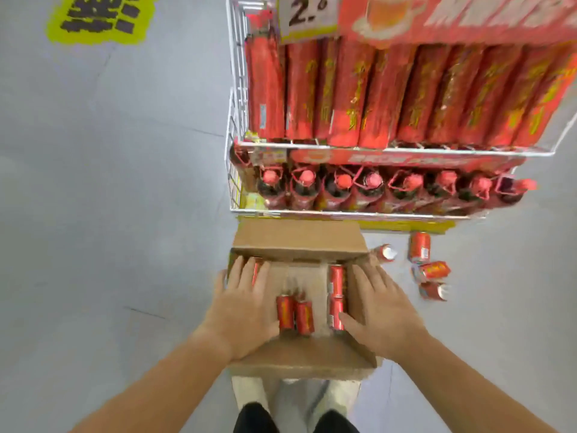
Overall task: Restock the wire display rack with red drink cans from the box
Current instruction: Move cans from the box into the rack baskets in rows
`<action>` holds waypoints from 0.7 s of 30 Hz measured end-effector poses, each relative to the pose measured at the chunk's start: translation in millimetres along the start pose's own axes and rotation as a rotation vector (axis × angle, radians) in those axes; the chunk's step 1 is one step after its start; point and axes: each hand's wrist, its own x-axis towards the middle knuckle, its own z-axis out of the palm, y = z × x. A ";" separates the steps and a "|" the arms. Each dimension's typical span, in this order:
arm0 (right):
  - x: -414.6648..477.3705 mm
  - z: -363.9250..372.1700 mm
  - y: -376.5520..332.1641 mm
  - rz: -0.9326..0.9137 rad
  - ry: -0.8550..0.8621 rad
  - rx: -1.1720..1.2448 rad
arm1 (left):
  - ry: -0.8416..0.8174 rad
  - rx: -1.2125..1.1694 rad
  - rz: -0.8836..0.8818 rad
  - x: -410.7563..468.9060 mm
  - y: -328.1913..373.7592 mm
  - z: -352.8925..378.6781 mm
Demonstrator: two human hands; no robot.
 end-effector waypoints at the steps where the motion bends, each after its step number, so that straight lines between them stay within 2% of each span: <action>1: 8.6 24.8 3.8 0.004 -0.014 0.010 | -0.020 -0.005 -0.022 7.1 -1.5 23.6; 6: 52.0 143.1 18.8 0.017 -0.129 0.104 | -0.250 0.011 -0.046 46.8 -11.7 134.2; 12: 107.7 252.2 31.1 -0.023 -0.267 0.118 | -0.350 -0.057 -0.008 102.6 -18.0 242.9; 17: 145.5 311.3 34.9 -0.020 -0.320 0.109 | -0.456 -0.076 0.001 135.9 -16.1 304.2; 19: 158.9 331.5 36.8 -0.005 -0.337 0.119 | -0.499 -0.152 -0.037 148.2 -14.7 327.9; 21: 168.0 343.3 36.9 0.028 -0.365 0.161 | -0.541 -0.350 -0.140 157.6 -14.3 343.7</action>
